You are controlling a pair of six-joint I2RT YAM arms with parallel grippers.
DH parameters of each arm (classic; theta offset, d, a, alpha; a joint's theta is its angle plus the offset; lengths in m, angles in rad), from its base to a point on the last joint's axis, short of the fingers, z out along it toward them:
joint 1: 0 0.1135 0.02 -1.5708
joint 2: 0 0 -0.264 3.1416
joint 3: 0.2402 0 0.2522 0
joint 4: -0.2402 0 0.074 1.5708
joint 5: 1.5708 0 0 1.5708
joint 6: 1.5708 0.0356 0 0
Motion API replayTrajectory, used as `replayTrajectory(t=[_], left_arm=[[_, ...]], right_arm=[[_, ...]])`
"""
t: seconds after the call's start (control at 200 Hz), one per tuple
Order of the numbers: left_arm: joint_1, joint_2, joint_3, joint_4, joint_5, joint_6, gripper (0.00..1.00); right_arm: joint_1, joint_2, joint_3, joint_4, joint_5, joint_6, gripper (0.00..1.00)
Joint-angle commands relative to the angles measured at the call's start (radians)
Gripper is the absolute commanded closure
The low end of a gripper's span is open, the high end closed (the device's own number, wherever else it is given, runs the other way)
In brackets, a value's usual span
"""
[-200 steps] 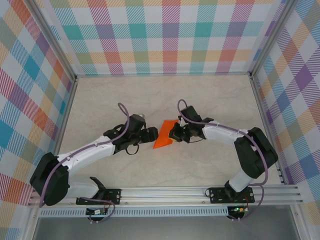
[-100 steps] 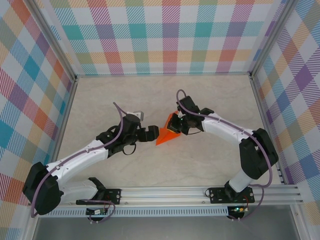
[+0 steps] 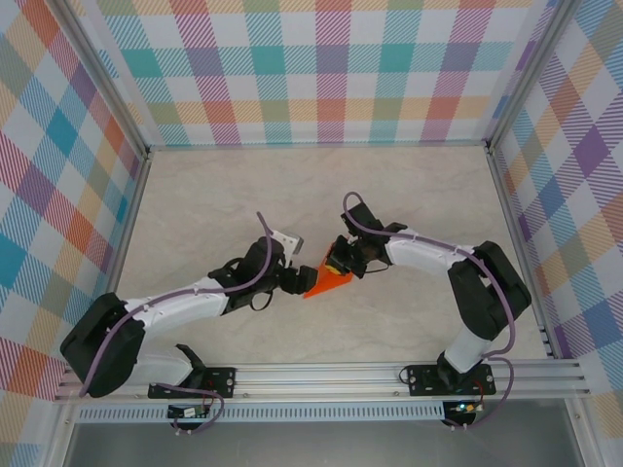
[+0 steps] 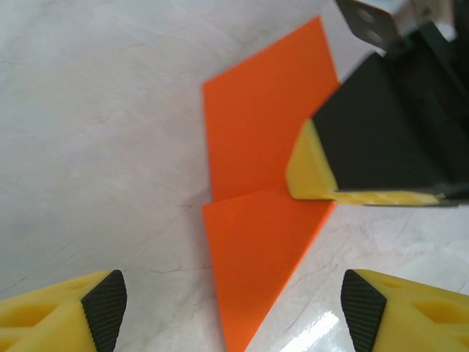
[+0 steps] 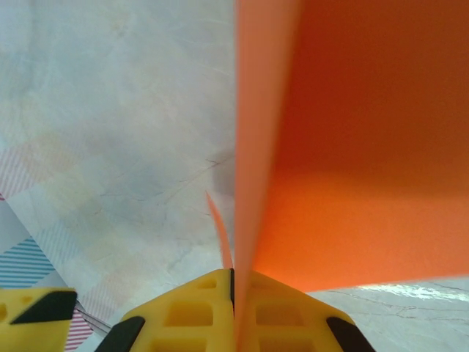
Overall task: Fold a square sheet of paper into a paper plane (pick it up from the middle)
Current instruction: Fourth fold the wing at the center of the table.
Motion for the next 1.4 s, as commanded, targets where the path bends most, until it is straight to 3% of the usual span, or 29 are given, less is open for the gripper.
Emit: replayTrajectory(t=[0.0,0.305,0.73,0.99,1.21,1.395], left_arm=[[-0.020,0.027,-0.045,0.170,0.037,0.162,0.24],[-0.049,0.128,-0.120,0.378,0.090,0.301,0.30],[-0.043,0.322,-0.118,0.607,0.101,0.385,0.56],[-0.034,0.324,-0.119,0.607,0.128,0.384,0.75],[-0.032,0.335,-0.120,0.595,0.143,0.384,0.84],[-0.030,0.342,-0.109,0.590,0.156,0.365,0.93]], right_arm=[[-0.004,0.002,-0.022,0.037,-0.031,0.096,0.96],[-0.038,0.008,-0.051,0.067,-0.058,0.180,0.96],[-0.061,0.027,-0.022,0.033,-0.109,0.164,0.96],[-0.064,0.031,-0.023,0.023,-0.113,0.153,0.96],[-0.068,0.017,-0.035,0.044,-0.124,0.162,0.87],[-0.077,-0.006,-0.020,0.015,-0.127,0.115,0.69]])
